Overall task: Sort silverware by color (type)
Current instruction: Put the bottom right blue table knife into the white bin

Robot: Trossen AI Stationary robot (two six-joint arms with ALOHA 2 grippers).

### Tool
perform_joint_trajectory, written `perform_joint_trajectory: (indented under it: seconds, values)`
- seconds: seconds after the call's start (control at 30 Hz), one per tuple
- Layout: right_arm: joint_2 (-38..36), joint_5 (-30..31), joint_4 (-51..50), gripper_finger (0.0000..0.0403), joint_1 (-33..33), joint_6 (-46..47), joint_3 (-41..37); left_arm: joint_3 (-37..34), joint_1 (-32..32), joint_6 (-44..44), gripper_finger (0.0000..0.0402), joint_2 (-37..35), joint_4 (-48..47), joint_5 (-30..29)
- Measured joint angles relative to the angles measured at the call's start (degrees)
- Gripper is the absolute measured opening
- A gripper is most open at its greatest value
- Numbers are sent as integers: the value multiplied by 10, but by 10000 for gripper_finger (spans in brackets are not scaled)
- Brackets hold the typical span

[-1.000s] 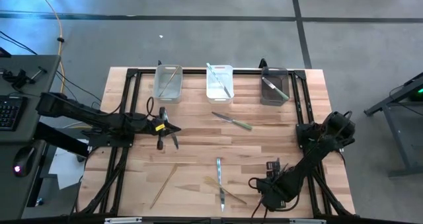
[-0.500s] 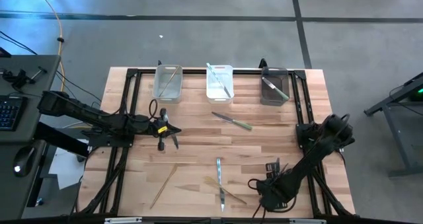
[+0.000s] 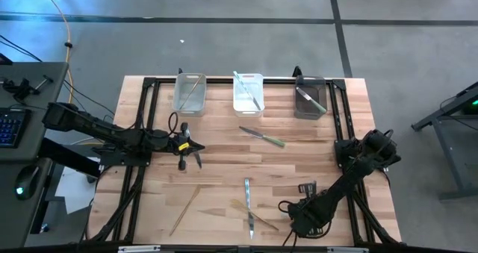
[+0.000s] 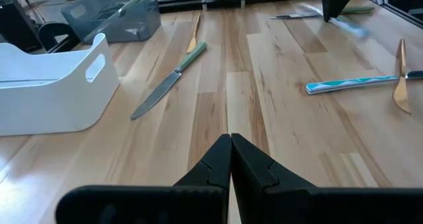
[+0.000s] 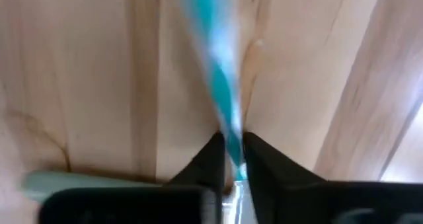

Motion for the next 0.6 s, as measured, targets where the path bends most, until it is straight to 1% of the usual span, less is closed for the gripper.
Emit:
perform_joint_trajectory:
  seconds: [0.07,0.2,0.33,0.43,0.6]
  values:
    - [0,4,1,7,-3,-4,0,0,0,0,0,0,0,0]
    - [0,8,-1,12,-15,-5,0,0,0,0,0,0,0,0]
    - [-2,15,-4,5,-28,-9,0,0,0,0,0,0,0,0]
    - [-13,64,-17,4,-39,-9,-2,0,0,0,0,0,0,0]
    - [-64,149,-16,2,-56,-6,-2,0,0,0,0,0,0,0]
